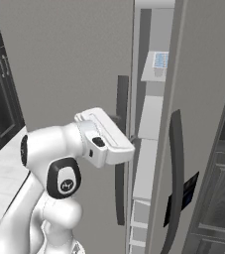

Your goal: Open the freezer door, pick up the ice cube tray from the freezer, and place it on the dining counter.

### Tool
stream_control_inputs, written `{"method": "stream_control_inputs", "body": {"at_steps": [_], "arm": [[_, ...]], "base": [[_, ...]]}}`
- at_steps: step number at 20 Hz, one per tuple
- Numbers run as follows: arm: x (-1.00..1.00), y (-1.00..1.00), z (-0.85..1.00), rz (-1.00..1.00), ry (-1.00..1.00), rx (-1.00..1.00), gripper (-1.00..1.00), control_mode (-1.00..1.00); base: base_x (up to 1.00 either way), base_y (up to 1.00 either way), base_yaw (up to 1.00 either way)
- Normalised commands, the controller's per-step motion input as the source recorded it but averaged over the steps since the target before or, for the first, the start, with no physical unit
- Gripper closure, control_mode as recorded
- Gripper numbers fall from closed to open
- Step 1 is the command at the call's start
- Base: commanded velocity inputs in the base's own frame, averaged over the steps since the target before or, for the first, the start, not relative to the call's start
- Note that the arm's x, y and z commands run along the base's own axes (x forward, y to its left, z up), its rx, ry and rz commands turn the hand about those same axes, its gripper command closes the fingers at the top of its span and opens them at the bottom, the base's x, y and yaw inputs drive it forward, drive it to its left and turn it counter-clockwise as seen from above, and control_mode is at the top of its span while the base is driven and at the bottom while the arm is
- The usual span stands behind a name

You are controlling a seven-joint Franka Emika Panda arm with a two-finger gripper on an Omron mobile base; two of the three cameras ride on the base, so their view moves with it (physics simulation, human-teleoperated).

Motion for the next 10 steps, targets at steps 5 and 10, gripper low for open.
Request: {"method": "stream_control_inputs", "body": {"at_steps": [5,10], "arm": [[0.51,-0.05,-0.32,-0.18,-0.09,0.03,-1.00,-1.00],[0.48,-0.18,-0.19,-0.24,-0.03,0.01,-1.00,-1.00]], "base": [[0.00,0.00,0.00],[0.00,0.00,0.00]]}}
